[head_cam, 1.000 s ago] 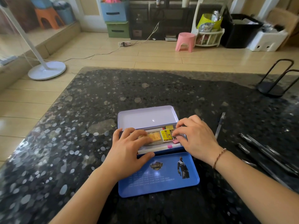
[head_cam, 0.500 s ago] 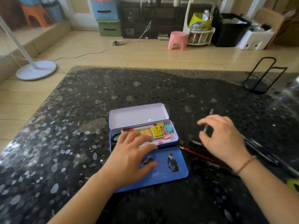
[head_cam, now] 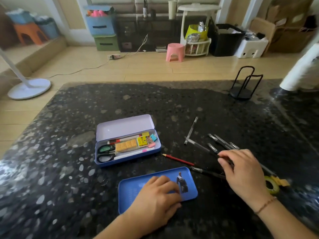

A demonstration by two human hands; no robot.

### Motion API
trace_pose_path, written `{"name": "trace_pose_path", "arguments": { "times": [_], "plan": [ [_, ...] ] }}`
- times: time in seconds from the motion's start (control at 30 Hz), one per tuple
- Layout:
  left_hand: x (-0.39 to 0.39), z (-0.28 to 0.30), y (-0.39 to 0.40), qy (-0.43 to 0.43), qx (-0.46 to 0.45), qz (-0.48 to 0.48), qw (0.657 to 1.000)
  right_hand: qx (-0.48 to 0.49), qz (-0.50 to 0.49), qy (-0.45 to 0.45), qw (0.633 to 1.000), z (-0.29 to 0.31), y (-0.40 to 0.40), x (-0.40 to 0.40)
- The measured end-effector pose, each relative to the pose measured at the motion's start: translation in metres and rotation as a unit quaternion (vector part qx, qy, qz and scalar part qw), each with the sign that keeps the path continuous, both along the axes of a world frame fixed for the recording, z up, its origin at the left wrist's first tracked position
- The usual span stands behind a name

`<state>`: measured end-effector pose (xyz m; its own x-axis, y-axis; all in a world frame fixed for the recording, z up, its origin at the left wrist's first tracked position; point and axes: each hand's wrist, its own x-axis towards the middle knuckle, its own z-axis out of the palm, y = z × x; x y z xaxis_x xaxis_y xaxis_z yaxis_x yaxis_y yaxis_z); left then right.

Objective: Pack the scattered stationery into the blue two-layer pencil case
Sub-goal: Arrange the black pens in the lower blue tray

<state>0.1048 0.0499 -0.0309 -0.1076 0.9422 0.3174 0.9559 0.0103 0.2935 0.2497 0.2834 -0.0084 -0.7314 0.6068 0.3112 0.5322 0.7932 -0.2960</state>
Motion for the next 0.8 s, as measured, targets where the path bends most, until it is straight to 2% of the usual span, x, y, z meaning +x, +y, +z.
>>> {"name": "trace_pose_path", "arguments": {
  "times": [0.07,0.17,0.27,0.37,0.43,0.5,0.57,0.63,0.7,0.8],
  "plan": [
    [0.013,0.007,0.005,0.004,0.042,0.018,0.999,-0.035,0.076,0.038,0.996,0.006,-0.015,-0.004],
    [0.008,0.016,-0.005,-0.016,0.12,0.096,0.988,-0.053,0.187,0.02,0.981,0.006,-0.052,-0.015],
    [-0.01,0.009,-0.022,0.015,0.087,0.175,0.981,-0.023,0.244,-0.004,0.969,-0.004,-0.08,-0.031],
    [-0.02,0.003,-0.029,0.021,0.045,0.19,0.98,-0.011,0.26,-0.034,0.965,-0.01,-0.085,-0.039],
    [-0.023,0.002,-0.031,0.021,0.017,0.176,0.984,-0.014,0.213,-0.027,0.977,-0.003,-0.072,-0.039],
    [-0.025,0.003,-0.033,0.01,-0.013,0.165,0.986,-0.02,0.086,-0.035,0.995,0.01,-0.045,-0.033],
    [-0.026,0.004,-0.034,-0.01,-0.029,0.163,0.986,-0.03,-0.058,-0.103,0.993,0.02,-0.011,-0.022],
    [-0.025,0.007,-0.036,-0.026,-0.042,0.159,0.986,-0.07,-0.145,-0.201,0.966,0.025,0.013,-0.013],
    [-0.023,0.01,-0.037,-0.032,-0.054,0.152,0.986,-0.113,-0.162,-0.24,0.95,0.022,0.02,-0.011],
    [-0.022,0.013,-0.036,-0.048,-0.051,0.175,0.982,-0.094,-0.119,-0.182,0.972,0.022,0.009,-0.016]
  ]
}}
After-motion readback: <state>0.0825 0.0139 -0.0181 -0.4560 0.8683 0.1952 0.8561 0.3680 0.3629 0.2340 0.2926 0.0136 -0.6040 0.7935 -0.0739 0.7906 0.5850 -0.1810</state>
